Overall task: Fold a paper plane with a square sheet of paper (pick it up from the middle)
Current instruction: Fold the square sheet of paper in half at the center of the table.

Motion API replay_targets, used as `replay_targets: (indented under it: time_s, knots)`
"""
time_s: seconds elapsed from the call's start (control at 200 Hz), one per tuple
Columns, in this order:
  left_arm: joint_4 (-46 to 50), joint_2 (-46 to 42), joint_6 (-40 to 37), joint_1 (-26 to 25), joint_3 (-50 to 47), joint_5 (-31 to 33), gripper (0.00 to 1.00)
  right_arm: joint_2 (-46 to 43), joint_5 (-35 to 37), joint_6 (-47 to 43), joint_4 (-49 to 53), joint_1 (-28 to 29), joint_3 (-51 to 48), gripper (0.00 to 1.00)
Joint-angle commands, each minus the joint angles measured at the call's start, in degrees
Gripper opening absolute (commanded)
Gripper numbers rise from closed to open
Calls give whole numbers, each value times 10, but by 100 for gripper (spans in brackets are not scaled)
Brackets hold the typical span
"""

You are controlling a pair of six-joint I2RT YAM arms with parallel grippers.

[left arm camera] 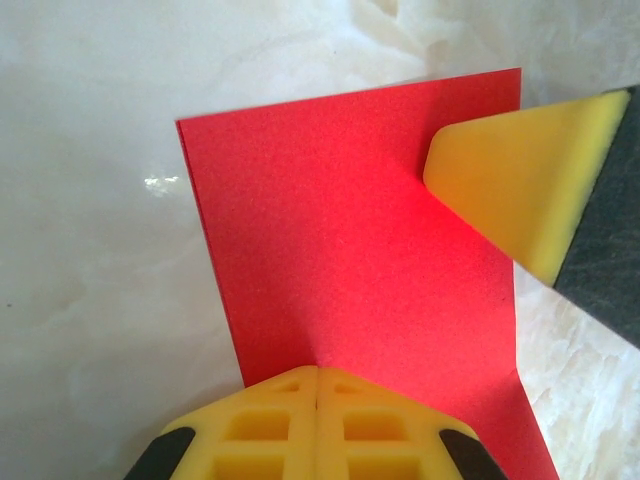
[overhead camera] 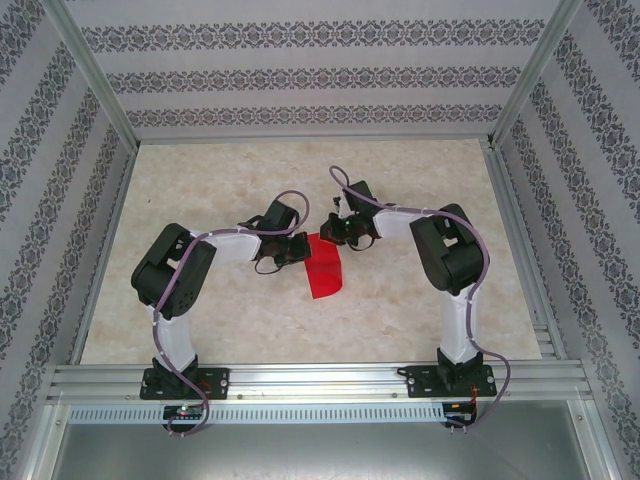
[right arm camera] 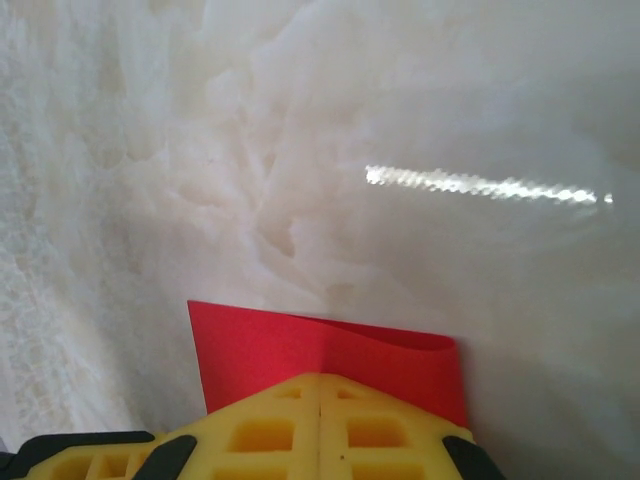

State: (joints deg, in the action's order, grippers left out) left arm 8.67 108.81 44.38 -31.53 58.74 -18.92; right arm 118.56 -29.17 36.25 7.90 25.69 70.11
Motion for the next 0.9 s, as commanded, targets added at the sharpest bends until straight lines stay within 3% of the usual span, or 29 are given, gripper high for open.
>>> replay_targets:
  time_s: [0.0,0.195,0.315,0.55,0.894]
  knots:
    - [126,61,-2,-4,-53,76,0,18,78,22,-22,-41,-7,0]
    - [122,60,-1,-4,-58,76,0,2,105,37,-29,-67,-13,0]
    - [119,56,-2,-4,-59,73,0,-36,84,27,-25,-68,-15,0]
    - [108,50,-5,-4,-61,81,0,-154,32,-11,18,-29,-83,0]
    - [91,48,-13,-6,-74,88,0,-163,-14,2,1,34,-159,0]
